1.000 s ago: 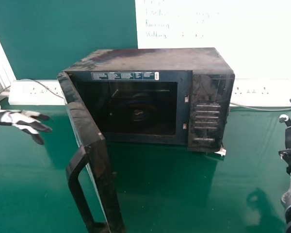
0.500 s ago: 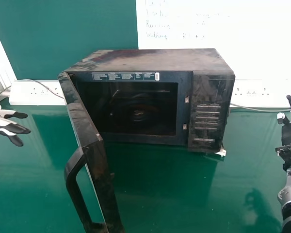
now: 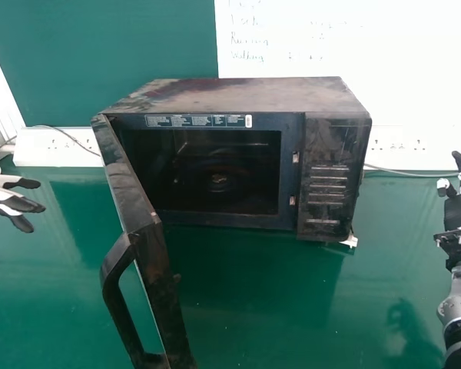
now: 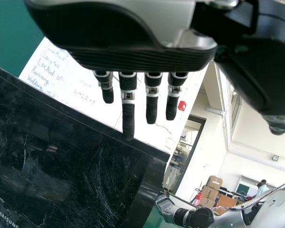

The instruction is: Open the door of oven

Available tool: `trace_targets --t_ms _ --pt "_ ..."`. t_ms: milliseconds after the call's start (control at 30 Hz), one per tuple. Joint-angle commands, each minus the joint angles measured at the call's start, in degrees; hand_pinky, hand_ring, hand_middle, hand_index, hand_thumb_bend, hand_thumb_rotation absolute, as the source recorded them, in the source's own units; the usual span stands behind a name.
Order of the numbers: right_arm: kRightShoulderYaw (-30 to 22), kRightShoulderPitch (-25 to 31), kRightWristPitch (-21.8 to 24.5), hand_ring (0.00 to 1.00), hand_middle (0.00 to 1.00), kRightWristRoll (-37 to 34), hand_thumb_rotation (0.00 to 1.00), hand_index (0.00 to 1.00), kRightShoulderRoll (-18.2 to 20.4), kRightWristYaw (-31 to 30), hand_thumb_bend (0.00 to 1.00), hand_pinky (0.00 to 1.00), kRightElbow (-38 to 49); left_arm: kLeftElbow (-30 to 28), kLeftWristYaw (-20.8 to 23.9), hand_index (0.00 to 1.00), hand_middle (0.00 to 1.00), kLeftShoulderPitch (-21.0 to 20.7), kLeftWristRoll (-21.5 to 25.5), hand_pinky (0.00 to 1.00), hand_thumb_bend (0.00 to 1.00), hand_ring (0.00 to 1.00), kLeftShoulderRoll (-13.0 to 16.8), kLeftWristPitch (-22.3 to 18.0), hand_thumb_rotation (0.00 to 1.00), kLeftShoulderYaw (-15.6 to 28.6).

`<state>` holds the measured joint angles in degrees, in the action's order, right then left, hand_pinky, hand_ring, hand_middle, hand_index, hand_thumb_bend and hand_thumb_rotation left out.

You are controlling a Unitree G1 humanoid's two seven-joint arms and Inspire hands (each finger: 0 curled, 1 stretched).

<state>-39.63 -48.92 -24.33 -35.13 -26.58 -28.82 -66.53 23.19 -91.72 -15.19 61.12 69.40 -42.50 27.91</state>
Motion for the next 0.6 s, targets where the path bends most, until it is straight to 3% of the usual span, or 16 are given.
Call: trace_targets --t_ms 0,567 --pt "0.1 -0.55 -0.37 0.74 0.91 0.32 0.89 0.92 0.26 0.22 1.0 0.58 -0.04 0.18 -0.78 0.49 0.48 -0.1 -0.11 0.05 0.52 0.12 0.17 0.14 0.0 0.58" --pt "0.08 0.52 -1.2 0.74 0.91 0.1 0.89 0.92 1.32 -0.16 1.0 0.58 1.03 0.04 -0.78 0.49 0.48 2.45 0.85 0.05 0.52 0.12 0.24 -0.57 0.0 1.98"
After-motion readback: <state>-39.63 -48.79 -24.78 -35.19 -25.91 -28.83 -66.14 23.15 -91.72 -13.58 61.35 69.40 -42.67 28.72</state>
